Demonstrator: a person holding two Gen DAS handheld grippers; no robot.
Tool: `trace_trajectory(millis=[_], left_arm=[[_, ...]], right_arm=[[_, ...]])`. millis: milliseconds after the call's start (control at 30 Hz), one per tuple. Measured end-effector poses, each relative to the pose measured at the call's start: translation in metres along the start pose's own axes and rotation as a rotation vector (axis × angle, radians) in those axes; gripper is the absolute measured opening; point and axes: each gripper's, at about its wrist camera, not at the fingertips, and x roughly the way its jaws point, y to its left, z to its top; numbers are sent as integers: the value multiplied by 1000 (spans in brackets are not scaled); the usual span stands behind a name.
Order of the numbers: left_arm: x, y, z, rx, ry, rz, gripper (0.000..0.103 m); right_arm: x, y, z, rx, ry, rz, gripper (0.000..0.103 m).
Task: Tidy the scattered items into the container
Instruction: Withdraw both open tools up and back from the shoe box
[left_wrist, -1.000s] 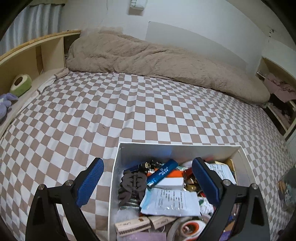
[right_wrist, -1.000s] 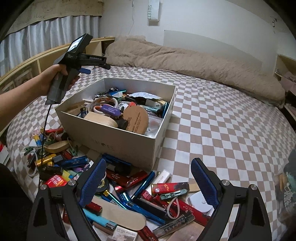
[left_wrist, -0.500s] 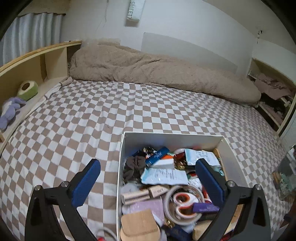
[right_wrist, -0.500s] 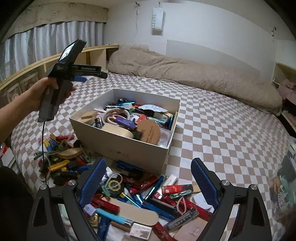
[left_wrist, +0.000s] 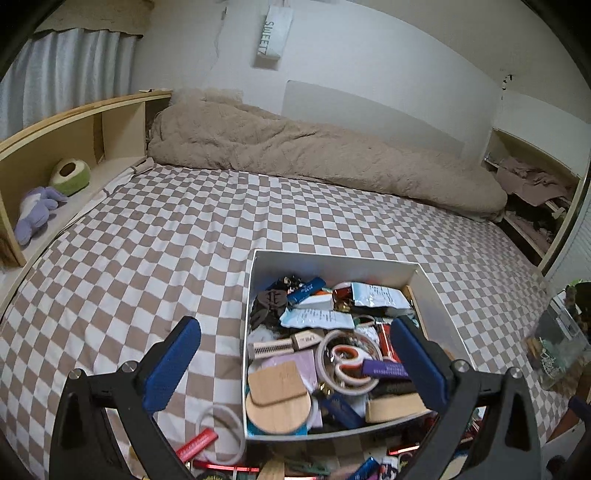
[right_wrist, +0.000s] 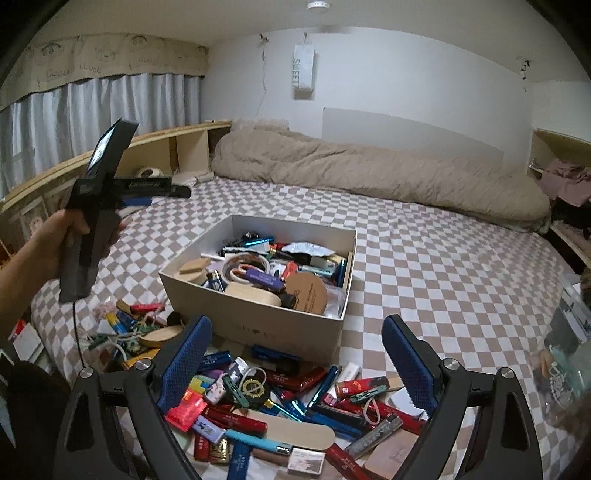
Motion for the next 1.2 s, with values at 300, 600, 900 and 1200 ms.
trace_trajectory(millis=[300,600,900,1200], left_arm=[[-49,-3,-24,56,-18,2,103],[-91,-7,-43,92,-91,5,103],[-113,-4,-67,109,-116,24,103],[-137,-4,-84,123,-171,48,103]], right_arm=[[-17,4,0,29,-50,-35,103],[-20,4,-4,59,-59,-67,103],[-23,7,-4,55,-75,-81,103],[-32,5,-3,69,-98,-88,103]])
